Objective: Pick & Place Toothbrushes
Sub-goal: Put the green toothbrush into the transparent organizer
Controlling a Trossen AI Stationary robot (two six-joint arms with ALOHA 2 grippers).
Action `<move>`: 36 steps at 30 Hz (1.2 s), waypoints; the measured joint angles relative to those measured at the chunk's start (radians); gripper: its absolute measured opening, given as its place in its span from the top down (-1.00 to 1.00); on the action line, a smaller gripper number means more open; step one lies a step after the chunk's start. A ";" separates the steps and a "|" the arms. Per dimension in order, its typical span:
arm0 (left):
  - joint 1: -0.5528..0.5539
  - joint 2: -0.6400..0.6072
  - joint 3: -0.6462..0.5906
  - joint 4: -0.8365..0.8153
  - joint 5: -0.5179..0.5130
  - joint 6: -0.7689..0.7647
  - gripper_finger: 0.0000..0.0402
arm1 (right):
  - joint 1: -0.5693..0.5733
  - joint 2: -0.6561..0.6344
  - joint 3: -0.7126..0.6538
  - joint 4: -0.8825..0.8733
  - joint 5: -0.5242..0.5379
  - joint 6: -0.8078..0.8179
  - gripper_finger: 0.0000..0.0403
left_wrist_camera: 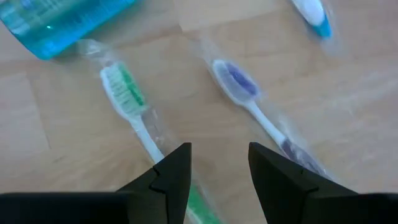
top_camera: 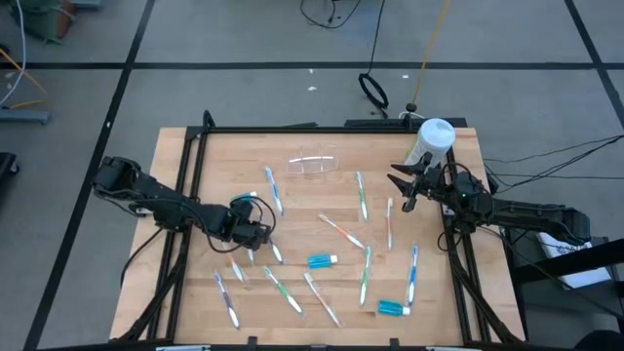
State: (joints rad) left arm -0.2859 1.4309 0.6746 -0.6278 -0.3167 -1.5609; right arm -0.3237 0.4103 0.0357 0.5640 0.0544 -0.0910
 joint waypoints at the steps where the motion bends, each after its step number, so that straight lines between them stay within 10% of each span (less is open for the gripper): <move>1: 0.008 -0.008 0.001 -0.005 0.012 0.010 0.17 | 0.000 0.000 0.000 0.000 0.000 0.000 0.30; 13: 0.026 -0.184 0.008 -0.146 0.055 -0.034 0.17 | 0.000 0.000 0.000 0.000 0.000 -0.010 0.30; 30: 0.000 0.035 -0.045 -0.050 0.098 -0.259 0.19 | 0.000 0.000 0.000 0.000 0.000 -0.003 0.30; 36: 0.000 0.037 -0.047 -0.062 0.089 -0.251 0.52 | -0.002 0.002 0.000 0.000 0.000 -0.005 0.30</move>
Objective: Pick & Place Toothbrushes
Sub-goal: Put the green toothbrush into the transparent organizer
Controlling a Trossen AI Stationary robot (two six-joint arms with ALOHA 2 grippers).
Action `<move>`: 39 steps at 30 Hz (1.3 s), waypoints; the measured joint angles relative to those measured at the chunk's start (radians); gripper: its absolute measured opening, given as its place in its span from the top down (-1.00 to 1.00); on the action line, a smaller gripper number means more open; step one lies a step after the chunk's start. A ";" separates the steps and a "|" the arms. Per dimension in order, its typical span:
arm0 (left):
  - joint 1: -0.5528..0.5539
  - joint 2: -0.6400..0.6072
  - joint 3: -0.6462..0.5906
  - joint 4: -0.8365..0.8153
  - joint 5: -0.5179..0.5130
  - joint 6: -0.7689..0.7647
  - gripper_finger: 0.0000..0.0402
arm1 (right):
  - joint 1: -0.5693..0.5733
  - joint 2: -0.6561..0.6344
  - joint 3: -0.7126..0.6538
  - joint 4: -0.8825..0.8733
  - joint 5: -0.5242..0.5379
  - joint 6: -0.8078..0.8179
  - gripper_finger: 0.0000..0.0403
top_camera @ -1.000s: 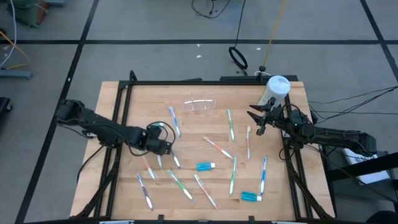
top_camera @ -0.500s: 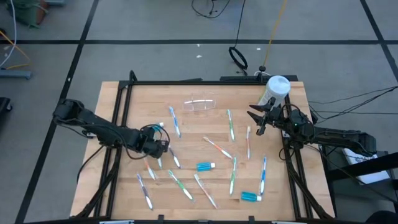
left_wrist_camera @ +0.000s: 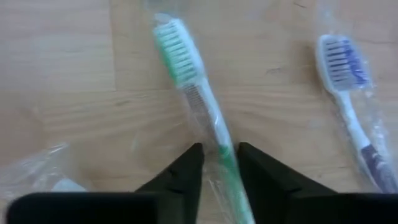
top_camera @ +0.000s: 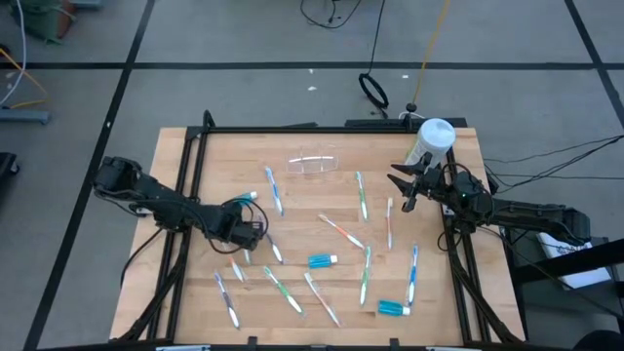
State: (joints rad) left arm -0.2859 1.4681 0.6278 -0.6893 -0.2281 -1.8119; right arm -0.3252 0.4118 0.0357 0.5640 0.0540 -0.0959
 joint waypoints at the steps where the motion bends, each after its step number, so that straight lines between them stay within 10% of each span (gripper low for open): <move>1: 0.000 0.000 0.000 -0.003 -0.001 0.000 0.59 | 0.000 0.000 0.000 0.000 0.000 0.001 0.30; 6: -0.001 -0.012 -0.002 -0.024 -0.037 -0.003 0.93 | 0.000 0.000 0.000 0.000 0.000 0.001 0.30; 14: -0.001 -0.168 0.045 -0.078 -0.334 0.114 0.82 | 0.000 0.002 0.000 0.000 0.001 -0.002 0.30; 23: 0.104 -0.311 0.103 0.352 -0.866 0.842 0.93 | -0.001 0.002 0.000 -0.023 -0.002 0.005 0.30; 30: 0.302 -0.227 0.103 0.936 -0.673 1.517 0.76 | -0.001 0.002 0.000 -0.022 -0.002 0.005 0.30; 39: 0.496 0.057 0.104 1.420 -0.575 1.746 0.96 | -0.001 0.002 0.000 -0.014 -0.003 0.005 0.30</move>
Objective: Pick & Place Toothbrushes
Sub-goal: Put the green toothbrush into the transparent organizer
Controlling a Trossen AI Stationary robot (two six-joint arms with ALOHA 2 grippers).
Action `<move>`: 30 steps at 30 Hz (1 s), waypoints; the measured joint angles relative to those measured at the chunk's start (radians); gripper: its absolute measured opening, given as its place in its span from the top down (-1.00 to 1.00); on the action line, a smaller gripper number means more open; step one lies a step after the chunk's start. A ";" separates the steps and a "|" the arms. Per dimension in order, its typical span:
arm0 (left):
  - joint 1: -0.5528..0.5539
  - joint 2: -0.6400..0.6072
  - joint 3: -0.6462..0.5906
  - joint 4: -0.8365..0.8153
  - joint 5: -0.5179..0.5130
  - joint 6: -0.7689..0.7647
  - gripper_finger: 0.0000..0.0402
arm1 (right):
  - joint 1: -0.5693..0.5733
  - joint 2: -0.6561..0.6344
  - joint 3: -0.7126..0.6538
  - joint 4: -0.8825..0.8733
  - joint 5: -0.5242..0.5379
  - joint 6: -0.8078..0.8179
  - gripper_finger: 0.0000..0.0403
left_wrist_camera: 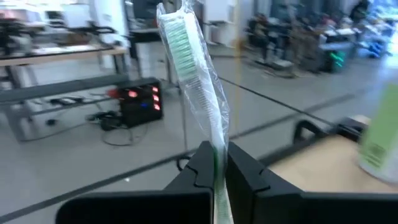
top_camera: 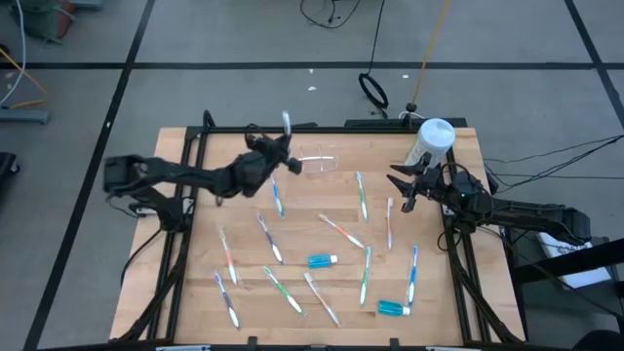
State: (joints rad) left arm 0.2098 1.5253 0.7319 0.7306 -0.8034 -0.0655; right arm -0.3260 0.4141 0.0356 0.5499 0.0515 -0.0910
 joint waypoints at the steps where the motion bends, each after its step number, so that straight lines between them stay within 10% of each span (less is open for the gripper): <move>1: 0.014 0.039 0.000 0.056 0.000 0.005 0.94 | 0.000 0.000 0.000 0.000 0.000 0.000 0.30; 7: 0.068 0.222 0.000 0.277 0.000 0.059 0.79 | 0.000 0.000 0.000 0.000 0.000 0.000 0.30; 30: 0.074 0.300 0.000 0.091 0.007 0.117 0.76 | 0.000 0.000 0.000 -0.001 0.000 0.000 0.30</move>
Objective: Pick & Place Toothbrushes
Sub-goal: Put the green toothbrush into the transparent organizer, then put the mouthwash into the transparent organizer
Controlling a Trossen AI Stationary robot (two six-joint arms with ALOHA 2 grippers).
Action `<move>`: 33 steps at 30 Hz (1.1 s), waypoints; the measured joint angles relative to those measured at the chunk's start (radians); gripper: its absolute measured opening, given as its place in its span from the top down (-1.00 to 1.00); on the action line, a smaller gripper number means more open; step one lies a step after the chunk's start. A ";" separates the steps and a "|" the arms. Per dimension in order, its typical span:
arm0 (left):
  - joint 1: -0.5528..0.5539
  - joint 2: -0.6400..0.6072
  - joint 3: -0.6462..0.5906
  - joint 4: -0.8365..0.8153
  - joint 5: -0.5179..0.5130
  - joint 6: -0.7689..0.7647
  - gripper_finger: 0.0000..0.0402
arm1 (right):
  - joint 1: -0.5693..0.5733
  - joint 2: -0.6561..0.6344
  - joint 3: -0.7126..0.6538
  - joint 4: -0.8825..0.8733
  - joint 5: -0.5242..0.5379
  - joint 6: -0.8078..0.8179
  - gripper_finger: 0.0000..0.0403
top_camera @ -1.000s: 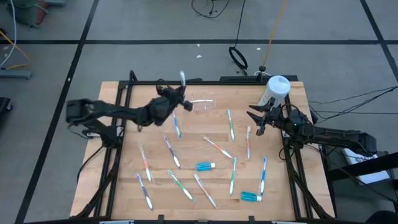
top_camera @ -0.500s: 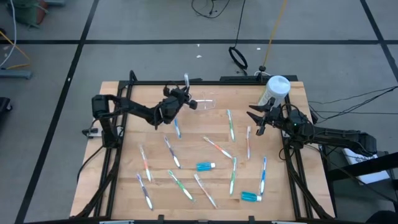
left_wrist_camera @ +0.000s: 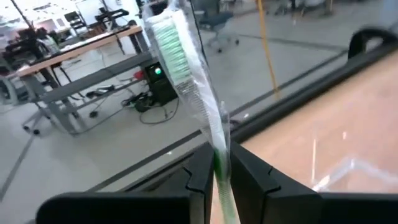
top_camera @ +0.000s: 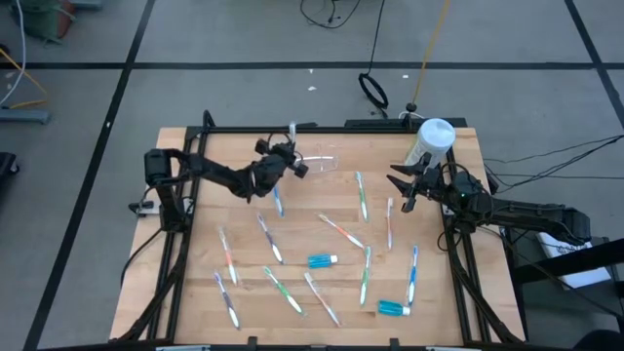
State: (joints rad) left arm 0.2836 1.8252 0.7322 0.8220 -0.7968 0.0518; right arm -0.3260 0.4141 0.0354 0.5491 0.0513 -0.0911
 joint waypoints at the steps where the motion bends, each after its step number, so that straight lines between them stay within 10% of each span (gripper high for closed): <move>1: -0.007 0.000 0.000 0.000 0.000 0.000 0.76 | 0.000 0.000 0.000 0.000 0.000 0.000 0.30; 22: 0.005 -0.395 0.002 -0.656 0.175 -0.036 0.01 | 0.000 0.000 0.000 0.000 0.000 0.026 0.30; 33: 0.014 -0.585 0.002 -1.335 0.447 0.047 0.10 | 0.000 0.004 0.000 -0.011 0.000 0.026 0.30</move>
State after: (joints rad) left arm 0.2974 1.2407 0.7345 -0.5128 -0.3502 0.0984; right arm -0.3259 0.4179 0.0356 0.5379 0.0509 -0.0647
